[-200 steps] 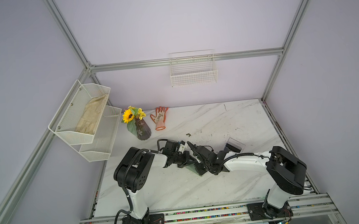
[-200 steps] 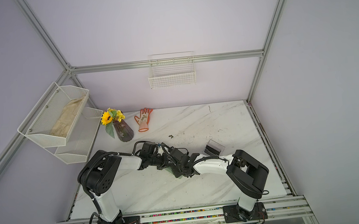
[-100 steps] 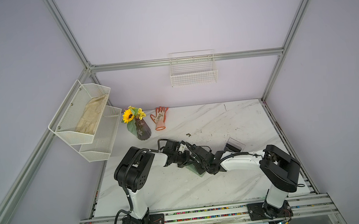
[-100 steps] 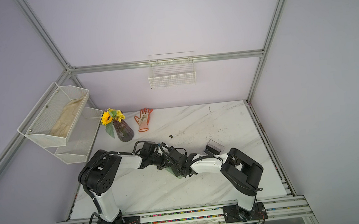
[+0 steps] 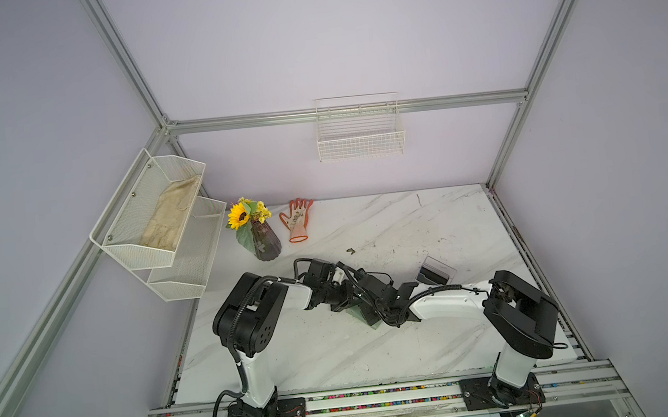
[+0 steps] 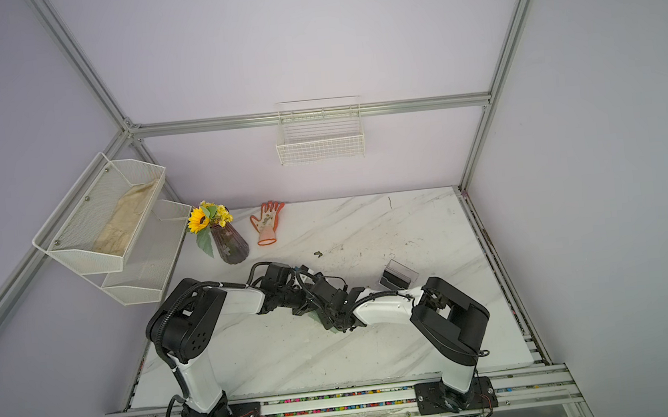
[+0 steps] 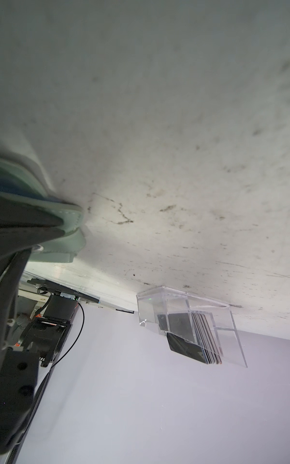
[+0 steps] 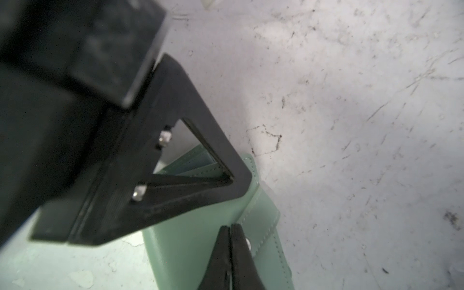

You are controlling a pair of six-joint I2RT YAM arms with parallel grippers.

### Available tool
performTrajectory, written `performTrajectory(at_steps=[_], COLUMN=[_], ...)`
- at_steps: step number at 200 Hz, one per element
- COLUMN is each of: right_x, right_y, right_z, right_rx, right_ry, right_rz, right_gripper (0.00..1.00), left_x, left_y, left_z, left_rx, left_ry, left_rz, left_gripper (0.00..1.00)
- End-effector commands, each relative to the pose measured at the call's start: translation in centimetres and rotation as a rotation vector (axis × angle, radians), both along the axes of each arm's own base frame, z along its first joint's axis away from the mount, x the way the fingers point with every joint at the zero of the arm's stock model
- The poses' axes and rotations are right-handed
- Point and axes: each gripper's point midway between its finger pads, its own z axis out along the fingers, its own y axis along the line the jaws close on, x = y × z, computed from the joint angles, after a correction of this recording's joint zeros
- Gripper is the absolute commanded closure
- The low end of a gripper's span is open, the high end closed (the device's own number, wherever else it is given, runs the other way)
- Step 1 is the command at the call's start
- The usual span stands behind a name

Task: Insert credit cards into a card holder
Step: Open the card holder at the center of the board.

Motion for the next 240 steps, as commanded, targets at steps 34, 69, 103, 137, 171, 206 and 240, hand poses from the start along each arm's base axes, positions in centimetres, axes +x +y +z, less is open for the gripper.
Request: performTrajectory(at_steps=[34,69,103,137,171,206,240], right_x=[-0.2,0.0,-0.2,-0.7,-1.3,-1.6,-2.0], right_y=[-2.9,-3.0,-3.3,-3.8,-4.6,-5.3,-5.6], right_z=[-1.1,-0.8,-1.4,-2.2,-3.4,-4.6,-4.9], right_rx=[-0.13,-0.139,-0.167,-0.173,-0.191,-0.224,-0.228], right_ry=[0.0,-0.015,-0.004,0.02,0.055,0.081,0.111], right_rz=[-0.036,-0.03,-0.025,-0.038,-0.066,-0.088,-0.118], right_gripper=[0.78,0.73,0.74,0.79,0.8,0.83,0.85], left_x=[-8.0,-8.0,-8.1,-8.1,-8.2,-8.2,-8.2], left_y=[7.0,7.0,7.0,7.0,7.0,7.1,7.1], left_z=[-11.4,-11.5,-11.6,-11.6,-11.7,-11.7,-11.7], left_rx=[0.481,0.482,0.484,0.484,0.485,0.485,0.485], left_ry=[0.3,0.299,0.302,0.301,0.303,0.305,0.305], left_rz=[0.041,0.041,0.039,0.039,0.037,0.037,0.037], left_gripper=[1.0,1.0,1.0,1.0,1.0,1.0,1.0])
